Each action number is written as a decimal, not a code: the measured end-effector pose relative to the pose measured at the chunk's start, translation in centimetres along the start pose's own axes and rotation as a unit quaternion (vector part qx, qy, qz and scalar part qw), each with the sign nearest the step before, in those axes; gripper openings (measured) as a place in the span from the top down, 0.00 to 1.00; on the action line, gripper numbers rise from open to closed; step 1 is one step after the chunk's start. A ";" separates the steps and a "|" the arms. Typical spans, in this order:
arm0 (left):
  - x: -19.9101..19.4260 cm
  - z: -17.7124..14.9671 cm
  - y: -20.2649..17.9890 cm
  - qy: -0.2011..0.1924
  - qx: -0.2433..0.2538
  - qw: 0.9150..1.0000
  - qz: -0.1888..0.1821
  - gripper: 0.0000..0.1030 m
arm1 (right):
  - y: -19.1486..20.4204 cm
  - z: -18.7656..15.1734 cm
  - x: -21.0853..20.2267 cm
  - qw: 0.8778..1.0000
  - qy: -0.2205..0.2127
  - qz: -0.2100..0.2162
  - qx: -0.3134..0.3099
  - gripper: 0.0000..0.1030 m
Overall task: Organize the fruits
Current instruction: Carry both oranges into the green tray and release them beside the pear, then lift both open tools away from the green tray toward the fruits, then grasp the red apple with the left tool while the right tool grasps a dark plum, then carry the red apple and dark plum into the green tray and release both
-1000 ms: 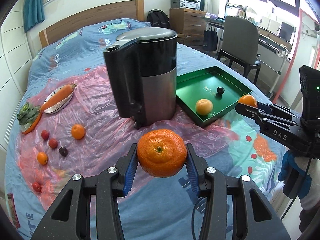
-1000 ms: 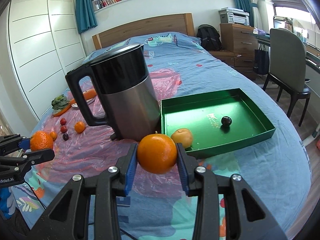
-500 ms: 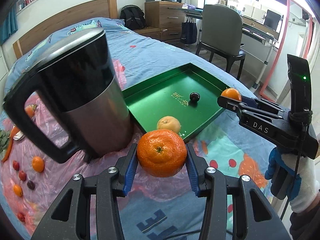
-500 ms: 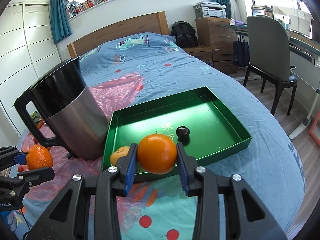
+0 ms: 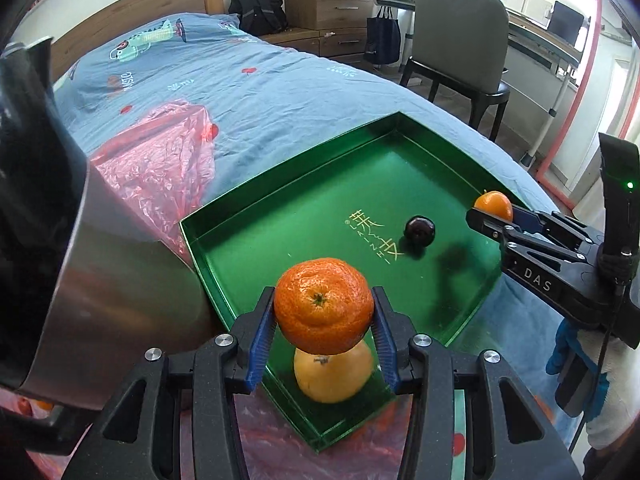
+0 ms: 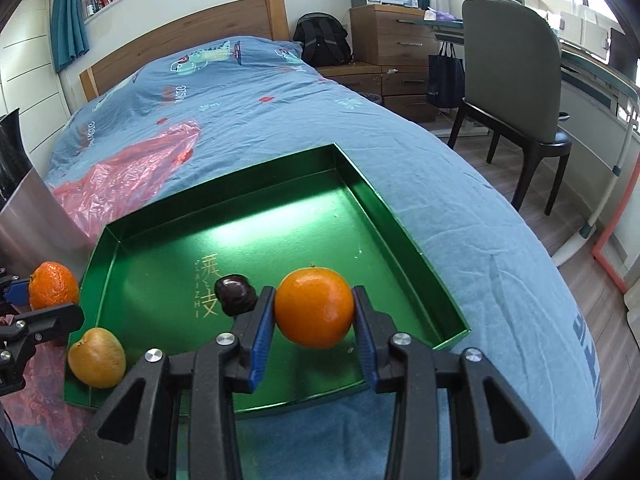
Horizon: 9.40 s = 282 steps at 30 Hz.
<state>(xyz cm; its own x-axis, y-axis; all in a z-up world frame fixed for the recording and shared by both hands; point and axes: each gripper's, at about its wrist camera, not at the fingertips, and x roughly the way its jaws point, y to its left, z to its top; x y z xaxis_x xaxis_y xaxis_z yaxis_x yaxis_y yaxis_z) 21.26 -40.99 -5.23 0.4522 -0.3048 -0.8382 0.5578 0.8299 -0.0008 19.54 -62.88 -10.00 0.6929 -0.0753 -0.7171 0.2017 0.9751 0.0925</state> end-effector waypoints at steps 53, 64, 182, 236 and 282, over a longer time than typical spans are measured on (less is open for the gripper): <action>-6.3 -2.6 -0.5 -0.034 0.031 0.998 0.031 0.58 | 2.4 -0.3 -11.1 0.995 -0.075 0.063 0.004 0.39; -13.8 -6.6 2.1 -0.070 0.019 0.996 0.050 0.58 | 5.0 -2.2 -18.9 0.988 -0.117 0.104 0.011 0.28; -12.5 -37.1 44.1 0.008 -0.310 0.937 0.162 0.54 | 58.4 -13.1 1.9 0.913 0.099 0.281 -0.277 0.74; -16.6 -36.3 41.3 -0.031 -0.301 0.934 0.188 0.71 | 56.9 -12.2 -4.5 0.907 0.075 0.295 -0.290 0.95; -24.8 -33.9 28.4 -0.083 -0.199 0.960 0.180 0.71 | 43.8 -15.3 -17.4 0.934 0.048 0.249 -0.251 0.95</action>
<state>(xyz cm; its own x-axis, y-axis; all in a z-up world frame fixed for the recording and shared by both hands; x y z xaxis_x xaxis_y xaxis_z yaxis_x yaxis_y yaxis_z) 2.26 6.03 -2.95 0.6885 -0.0072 -0.7252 0.0501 0.9980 0.0376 5.75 -15.70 -4.04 0.5440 0.4102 -0.7320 -0.4971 0.8603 0.1126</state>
